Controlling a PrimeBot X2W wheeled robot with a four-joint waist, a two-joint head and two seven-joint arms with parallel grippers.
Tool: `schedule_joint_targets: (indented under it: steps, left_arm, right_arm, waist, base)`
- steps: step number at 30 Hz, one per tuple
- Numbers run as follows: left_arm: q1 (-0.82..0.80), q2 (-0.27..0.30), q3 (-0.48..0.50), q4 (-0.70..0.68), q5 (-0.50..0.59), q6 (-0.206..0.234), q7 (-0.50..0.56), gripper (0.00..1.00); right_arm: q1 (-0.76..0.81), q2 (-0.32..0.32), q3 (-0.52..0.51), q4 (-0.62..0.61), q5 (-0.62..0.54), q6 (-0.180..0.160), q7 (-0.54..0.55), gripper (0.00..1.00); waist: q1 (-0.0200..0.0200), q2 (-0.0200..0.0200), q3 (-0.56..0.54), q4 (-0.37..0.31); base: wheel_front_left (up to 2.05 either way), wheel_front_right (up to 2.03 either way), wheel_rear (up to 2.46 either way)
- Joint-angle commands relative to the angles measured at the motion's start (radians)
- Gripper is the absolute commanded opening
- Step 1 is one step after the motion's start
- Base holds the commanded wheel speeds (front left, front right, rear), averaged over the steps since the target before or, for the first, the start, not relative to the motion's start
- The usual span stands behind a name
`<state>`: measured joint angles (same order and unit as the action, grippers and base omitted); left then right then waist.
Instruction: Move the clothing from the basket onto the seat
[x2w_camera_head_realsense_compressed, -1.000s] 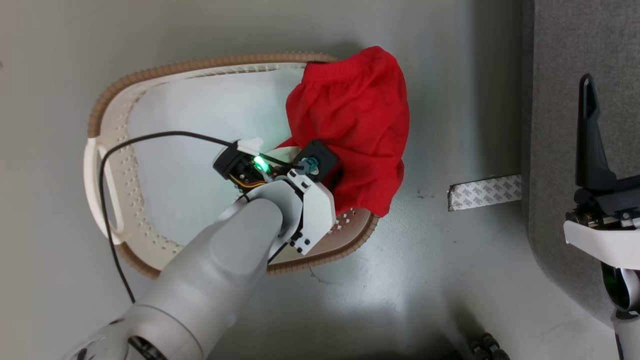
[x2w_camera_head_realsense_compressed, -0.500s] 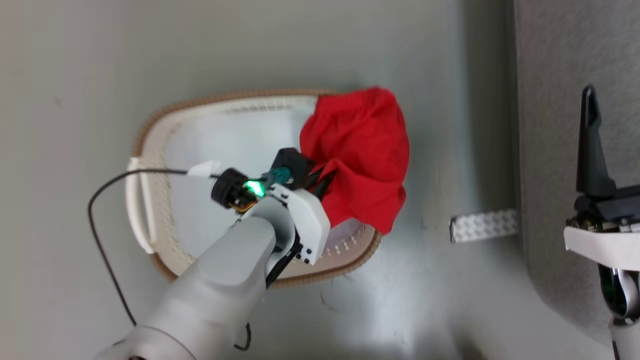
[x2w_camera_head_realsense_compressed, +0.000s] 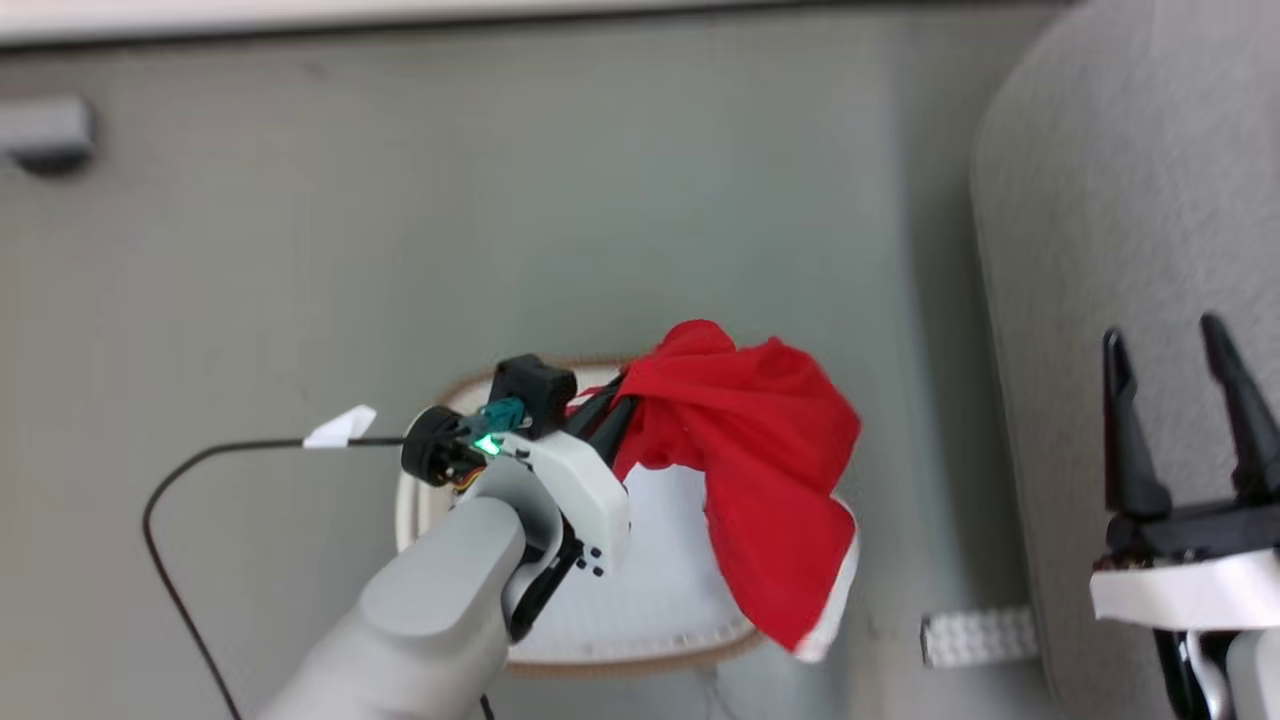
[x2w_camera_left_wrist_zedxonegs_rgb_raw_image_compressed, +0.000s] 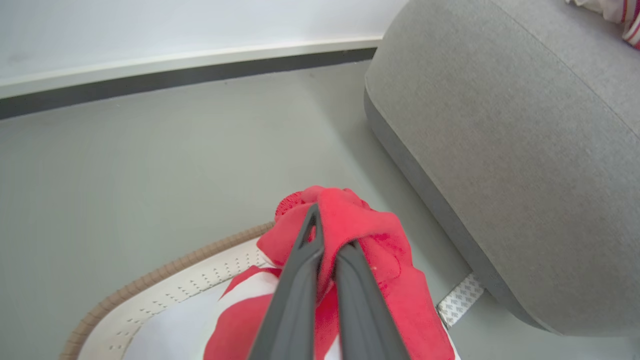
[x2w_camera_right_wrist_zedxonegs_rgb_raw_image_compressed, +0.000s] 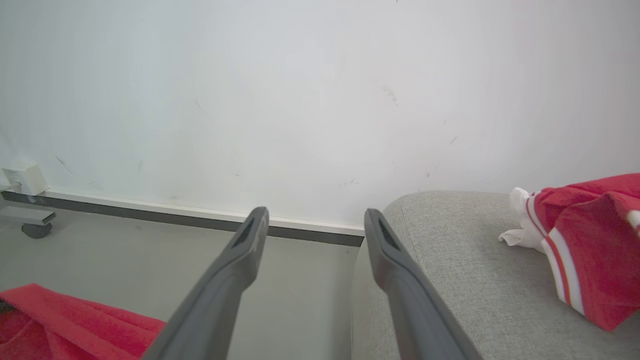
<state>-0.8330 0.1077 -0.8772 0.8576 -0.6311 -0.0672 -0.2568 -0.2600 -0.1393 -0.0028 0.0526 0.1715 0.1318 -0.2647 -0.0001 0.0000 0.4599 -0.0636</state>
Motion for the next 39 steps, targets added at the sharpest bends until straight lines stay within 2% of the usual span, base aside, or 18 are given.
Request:
schedule_joint_targets:
  steps: [1,7,12,25,31,39]
  left_arm:
    - [0.026,0.014,0.006,-0.022,-0.008,0.010,-0.004,0.00]
    - [0.082,0.081,0.040,-0.188,-0.035,0.062,0.011,0.00]
    - [0.117,0.161,0.070,-0.347,-0.048,0.120,0.058,0.00]
    - [0.178,0.364,0.144,-0.729,-0.057,0.272,0.203,0.00]
    - [0.188,0.402,0.151,-0.846,-0.049,0.305,0.240,0.00]
    - [0.202,0.410,0.132,-0.968,-0.030,0.337,0.273,0.00]
  right_arm:
    - [0.027,-0.001,0.001,0.008,0.004,-0.002,0.001,1.00]
    - [0.095,0.009,0.018,0.036,0.007,-0.002,0.001,1.00]
    - [0.142,0.025,0.028,0.050,0.013,-0.002,0.001,1.00]
    - [0.234,0.054,0.069,0.057,0.016,-0.002,0.001,1.00]
    - [0.249,0.055,0.114,0.050,0.013,-0.002,0.001,1.00]
    - [0.226,0.043,0.218,-0.022,0.032,-0.002,0.001,1.00]
  waist:
    - [0.0001,0.0000,-0.132,0.041]
    - [0.0001,0.0000,-0.268,0.050]
    - [0.0001,0.0000,-0.355,0.047]
    - [0.0001,0.0000,-0.486,0.037]
    - [0.0001,0.0000,-0.501,0.036]
    - [0.0001,0.0000,-0.498,0.035]
  base:
    - [0.00,0.00,0.00]
    - [0.00,0.00,0.00]
    - [0.00,0.00,0.00]
    - [0.00,0.00,0.00]
    - [0.00,0.00,0.00]
    - [0.00,0.00,0.00]
